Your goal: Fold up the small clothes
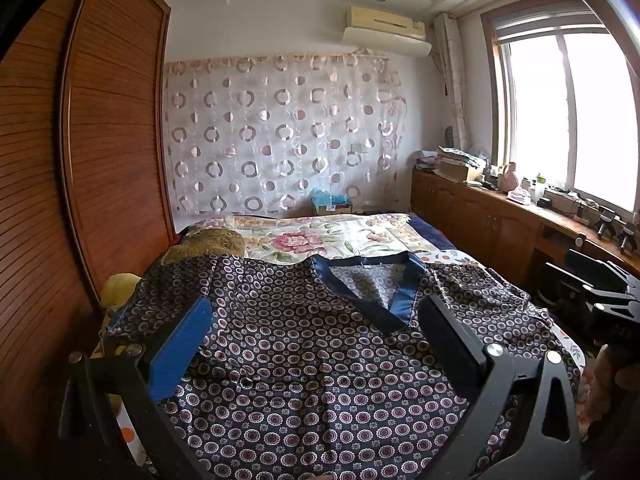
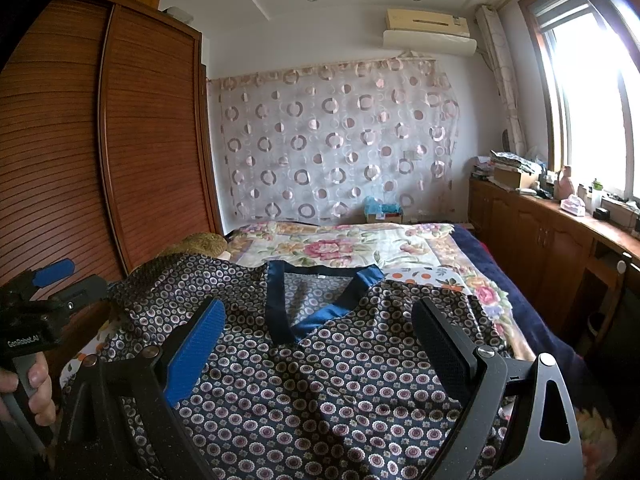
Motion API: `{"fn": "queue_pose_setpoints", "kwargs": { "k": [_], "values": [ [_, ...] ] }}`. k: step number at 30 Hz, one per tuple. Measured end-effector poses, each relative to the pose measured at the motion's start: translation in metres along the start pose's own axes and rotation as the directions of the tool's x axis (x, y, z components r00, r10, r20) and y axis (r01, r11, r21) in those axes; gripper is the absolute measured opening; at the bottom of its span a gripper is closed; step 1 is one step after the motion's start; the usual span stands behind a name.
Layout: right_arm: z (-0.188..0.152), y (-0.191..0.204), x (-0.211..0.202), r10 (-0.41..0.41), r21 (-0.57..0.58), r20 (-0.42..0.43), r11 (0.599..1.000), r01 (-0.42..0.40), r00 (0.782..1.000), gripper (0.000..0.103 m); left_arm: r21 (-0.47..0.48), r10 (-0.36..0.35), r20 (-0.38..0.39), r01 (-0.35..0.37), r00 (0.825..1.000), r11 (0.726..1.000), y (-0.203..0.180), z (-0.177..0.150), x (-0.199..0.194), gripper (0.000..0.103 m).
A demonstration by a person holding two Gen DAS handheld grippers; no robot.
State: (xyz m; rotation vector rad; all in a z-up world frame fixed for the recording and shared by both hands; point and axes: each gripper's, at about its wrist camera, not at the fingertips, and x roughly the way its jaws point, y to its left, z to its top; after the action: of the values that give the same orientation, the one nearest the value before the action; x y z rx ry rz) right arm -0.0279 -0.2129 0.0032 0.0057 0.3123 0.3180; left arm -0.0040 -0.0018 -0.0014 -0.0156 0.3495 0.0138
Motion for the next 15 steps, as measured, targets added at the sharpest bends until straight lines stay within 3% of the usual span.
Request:
{"fn": "queue_pose_setpoints", "kwargs": {
  "k": [15],
  "values": [
    [-0.0003,0.0006,-0.0011,0.002,-0.003,-0.002,1.0,-0.002,1.0,0.095,0.002,0.008,0.006,-0.008,1.0,1.0,0.0024,0.0069,-0.0061,0.103]
  ]
}}
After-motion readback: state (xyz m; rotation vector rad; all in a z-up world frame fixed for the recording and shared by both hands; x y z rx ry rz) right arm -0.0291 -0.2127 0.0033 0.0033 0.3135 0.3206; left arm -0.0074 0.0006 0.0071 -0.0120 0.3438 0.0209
